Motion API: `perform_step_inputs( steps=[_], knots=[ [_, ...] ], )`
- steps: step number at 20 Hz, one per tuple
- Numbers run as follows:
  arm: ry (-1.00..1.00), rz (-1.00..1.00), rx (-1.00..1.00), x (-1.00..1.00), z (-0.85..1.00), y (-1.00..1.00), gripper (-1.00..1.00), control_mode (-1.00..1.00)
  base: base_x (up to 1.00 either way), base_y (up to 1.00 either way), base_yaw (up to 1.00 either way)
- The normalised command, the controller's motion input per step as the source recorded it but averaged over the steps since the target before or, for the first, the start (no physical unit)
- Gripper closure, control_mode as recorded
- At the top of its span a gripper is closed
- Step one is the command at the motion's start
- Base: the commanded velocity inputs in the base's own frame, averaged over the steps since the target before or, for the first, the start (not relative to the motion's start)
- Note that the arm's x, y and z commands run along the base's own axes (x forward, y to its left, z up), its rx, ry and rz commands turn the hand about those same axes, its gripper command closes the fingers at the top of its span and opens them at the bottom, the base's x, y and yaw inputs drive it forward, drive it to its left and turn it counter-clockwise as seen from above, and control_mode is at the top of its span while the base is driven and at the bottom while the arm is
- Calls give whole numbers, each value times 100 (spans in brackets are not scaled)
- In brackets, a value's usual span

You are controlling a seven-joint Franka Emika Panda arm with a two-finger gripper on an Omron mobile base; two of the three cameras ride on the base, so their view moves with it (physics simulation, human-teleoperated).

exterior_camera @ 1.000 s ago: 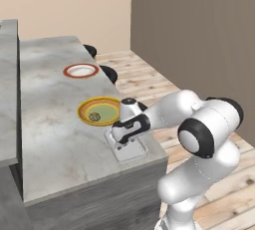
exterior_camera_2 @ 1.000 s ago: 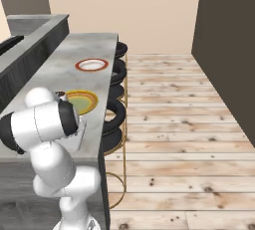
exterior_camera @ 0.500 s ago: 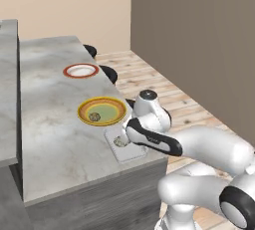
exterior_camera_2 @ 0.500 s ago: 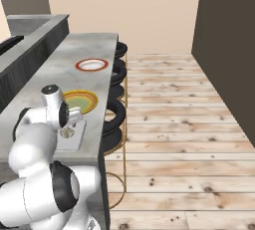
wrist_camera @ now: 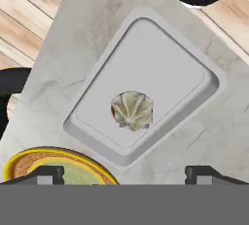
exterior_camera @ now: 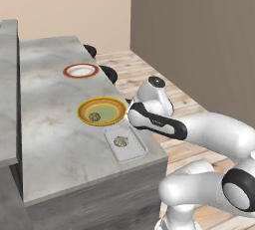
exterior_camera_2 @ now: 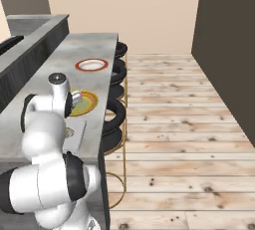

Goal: Place two dumplings into each of the tupperware containers and then place the containers in the fridge.

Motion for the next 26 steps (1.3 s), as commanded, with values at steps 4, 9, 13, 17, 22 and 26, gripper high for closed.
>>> perform_step_inputs(
  steps=[4,9,13,17,22,26],
  knots=[
    [3,-2,-10,100,64,88,-100,-100,0,0,0],
    [3,-35,-13,74,6,80,-100,-100,0,0,0],
    [22,-39,0,40,-42,9,-100,-100,0,0,0],
    [16,-5,12,20,-48,-12,-100,-100,0,0,0],
    [1,0,14,32,-68,-9,-100,-100,0,0,0],
    [0,0,4,33,-49,0,-100,-100,0,0,0]
  ],
)
